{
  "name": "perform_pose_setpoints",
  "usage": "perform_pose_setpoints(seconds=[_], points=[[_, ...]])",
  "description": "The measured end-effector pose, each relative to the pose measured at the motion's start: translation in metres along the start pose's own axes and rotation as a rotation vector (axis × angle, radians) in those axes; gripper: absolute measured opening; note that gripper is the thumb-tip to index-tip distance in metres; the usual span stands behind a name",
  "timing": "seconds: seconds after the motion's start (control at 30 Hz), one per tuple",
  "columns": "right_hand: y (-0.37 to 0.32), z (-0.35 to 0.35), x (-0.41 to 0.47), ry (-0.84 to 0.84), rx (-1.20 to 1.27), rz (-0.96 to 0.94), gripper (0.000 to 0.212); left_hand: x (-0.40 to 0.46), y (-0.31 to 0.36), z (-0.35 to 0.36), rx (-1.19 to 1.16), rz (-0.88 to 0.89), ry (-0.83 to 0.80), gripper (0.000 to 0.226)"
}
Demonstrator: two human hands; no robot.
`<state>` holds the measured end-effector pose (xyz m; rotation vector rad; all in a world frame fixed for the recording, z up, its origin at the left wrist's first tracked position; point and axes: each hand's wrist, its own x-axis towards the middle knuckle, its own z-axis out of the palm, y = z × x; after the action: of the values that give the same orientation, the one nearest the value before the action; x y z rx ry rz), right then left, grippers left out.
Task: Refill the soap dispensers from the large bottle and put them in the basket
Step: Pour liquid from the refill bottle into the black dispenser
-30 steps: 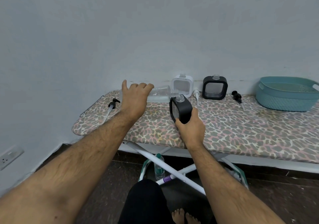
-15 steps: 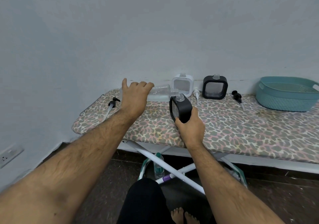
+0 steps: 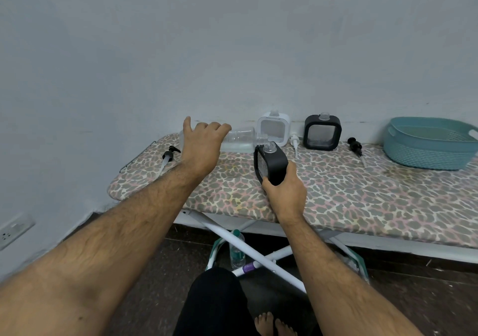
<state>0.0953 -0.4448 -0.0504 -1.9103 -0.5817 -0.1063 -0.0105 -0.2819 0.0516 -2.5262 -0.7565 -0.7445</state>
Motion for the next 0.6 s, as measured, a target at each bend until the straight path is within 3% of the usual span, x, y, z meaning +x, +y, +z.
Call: perform_pose_setpoints(seconds=[0.6], points=[[0.0016, 0.0018, 0.001, 0.009, 0.0, -0.007, 0.042, 0.0013, -0.0006, -0.002, 0.003, 0.005, -0.006, 0.062]])
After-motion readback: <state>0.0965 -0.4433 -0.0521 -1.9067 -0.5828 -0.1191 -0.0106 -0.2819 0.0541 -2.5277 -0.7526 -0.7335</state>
